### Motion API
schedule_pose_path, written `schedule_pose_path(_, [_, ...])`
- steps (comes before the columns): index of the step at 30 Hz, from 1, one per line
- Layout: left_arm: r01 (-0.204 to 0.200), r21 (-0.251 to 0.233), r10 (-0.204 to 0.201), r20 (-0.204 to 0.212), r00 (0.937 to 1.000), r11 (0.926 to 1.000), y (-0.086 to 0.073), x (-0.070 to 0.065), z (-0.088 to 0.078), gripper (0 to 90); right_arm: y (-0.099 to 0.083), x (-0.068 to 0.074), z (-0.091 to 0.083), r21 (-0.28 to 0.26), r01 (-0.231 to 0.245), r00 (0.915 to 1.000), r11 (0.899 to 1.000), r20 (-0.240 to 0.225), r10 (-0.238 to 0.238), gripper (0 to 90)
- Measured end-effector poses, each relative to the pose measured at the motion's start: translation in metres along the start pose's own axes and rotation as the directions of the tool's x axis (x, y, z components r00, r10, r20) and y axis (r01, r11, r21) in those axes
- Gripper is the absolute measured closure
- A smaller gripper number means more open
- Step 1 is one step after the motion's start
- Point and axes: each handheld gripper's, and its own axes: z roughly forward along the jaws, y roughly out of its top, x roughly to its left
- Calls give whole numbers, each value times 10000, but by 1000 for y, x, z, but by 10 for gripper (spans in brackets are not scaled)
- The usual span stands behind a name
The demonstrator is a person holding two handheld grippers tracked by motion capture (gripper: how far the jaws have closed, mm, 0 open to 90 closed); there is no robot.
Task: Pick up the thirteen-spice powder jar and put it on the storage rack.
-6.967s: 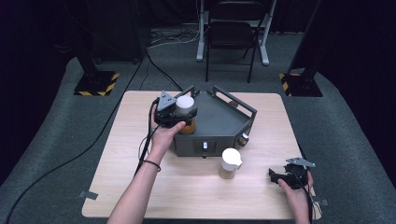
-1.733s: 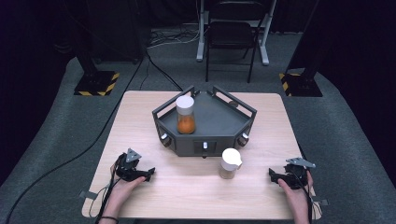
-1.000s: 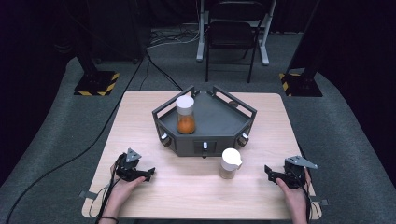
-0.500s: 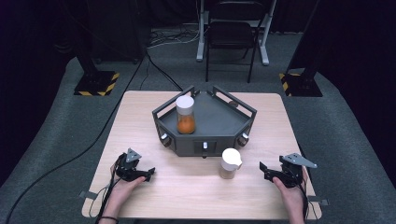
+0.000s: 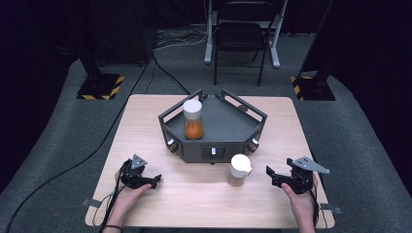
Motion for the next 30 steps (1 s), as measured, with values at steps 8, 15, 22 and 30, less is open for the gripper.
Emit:
schedule_pose_path(8, [-11, -1, 11, 7, 10000, 10000, 0, 0, 0, 51, 8, 6, -3, -317, 153, 9990, 9994, -405, -166, 84])
schedule_pose_path(15, [-10, 0, 10, 8, 10000, 10000, 0, 0, 0, 51, 16, 13, -3, -599, 221, 9980, 9980, -571, -256, 85])
schedule_pose_path(22, [-39, 15, 39, 19, 10000, 10000, 0, 0, 0, 51, 26, 21, 3, -782, 402, 9938, 9961, -1006, -480, 85])
schedule_pose_path(30, [-41, 15, 41, 19, 10000, 10000, 0, 0, 0, 51, 29, 28, 12, -892, 574, 9872, 9944, -1431, -699, 85])
